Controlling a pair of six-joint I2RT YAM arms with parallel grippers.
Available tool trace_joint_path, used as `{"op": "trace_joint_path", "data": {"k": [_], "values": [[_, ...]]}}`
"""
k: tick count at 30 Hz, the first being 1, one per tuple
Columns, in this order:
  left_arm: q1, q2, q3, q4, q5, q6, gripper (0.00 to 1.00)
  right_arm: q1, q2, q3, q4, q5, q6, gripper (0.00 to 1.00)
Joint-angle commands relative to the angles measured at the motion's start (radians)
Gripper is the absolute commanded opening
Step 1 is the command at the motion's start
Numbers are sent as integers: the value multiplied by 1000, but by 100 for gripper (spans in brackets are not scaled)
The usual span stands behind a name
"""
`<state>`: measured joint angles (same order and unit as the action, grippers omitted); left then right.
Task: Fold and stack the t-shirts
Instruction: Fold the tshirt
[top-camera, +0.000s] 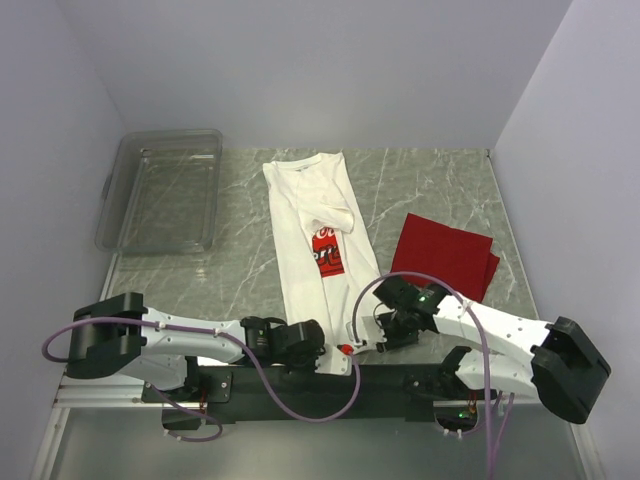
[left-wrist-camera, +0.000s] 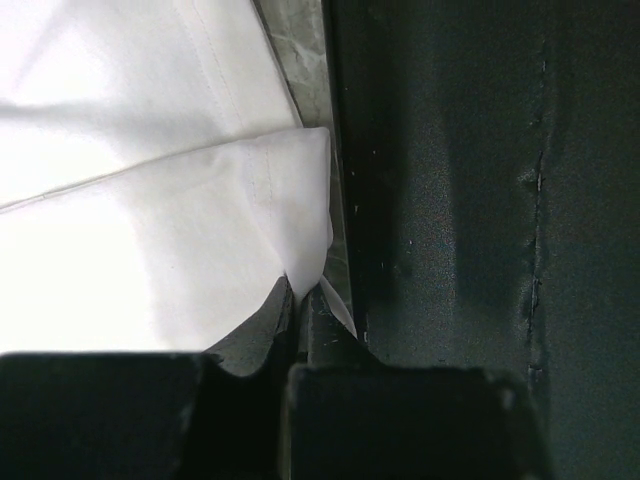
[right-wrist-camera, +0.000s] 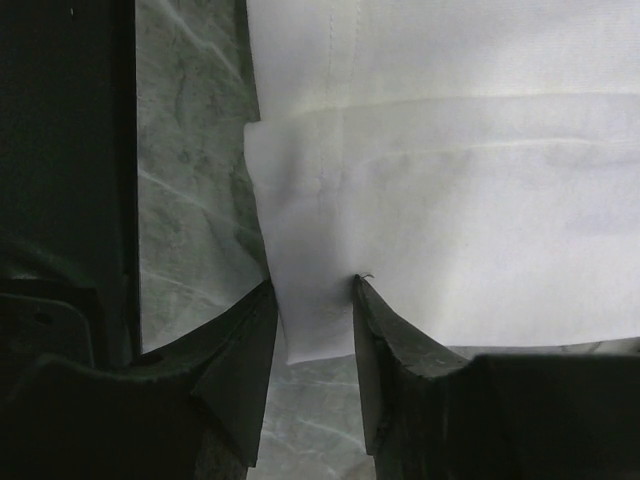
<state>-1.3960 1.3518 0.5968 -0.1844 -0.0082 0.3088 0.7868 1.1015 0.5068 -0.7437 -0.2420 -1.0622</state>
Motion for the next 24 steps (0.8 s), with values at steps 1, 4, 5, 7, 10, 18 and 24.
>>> {"op": "trace_joint_path", "data": {"k": [1, 4, 5, 7, 10, 18, 24], "values": [[-9, -37, 0, 37, 13, -10, 1, 54, 37, 9, 40, 76, 99, 42], [-9, -45, -3, 39, -16, -10, 1, 72, 52, 19, 35, 73, 122, 34], [-9, -49, -5, 40, -16, -8, 1, 74, 55, 21, 38, 70, 126, 31], [-9, -52, -8, 40, -18, -10, 1, 72, 67, 27, 33, 67, 137, 12], [-9, -62, -11, 40, -13, -7, 1, 72, 72, 35, 24, 35, 153, 0], [-8, -123, -32, 22, 14, 18, 1, -55, 29, 148, -109, -114, 98, 0], [104, -198, -20, -6, 89, 61, 1, -253, 133, 352, -203, -235, 21, 0]]}}
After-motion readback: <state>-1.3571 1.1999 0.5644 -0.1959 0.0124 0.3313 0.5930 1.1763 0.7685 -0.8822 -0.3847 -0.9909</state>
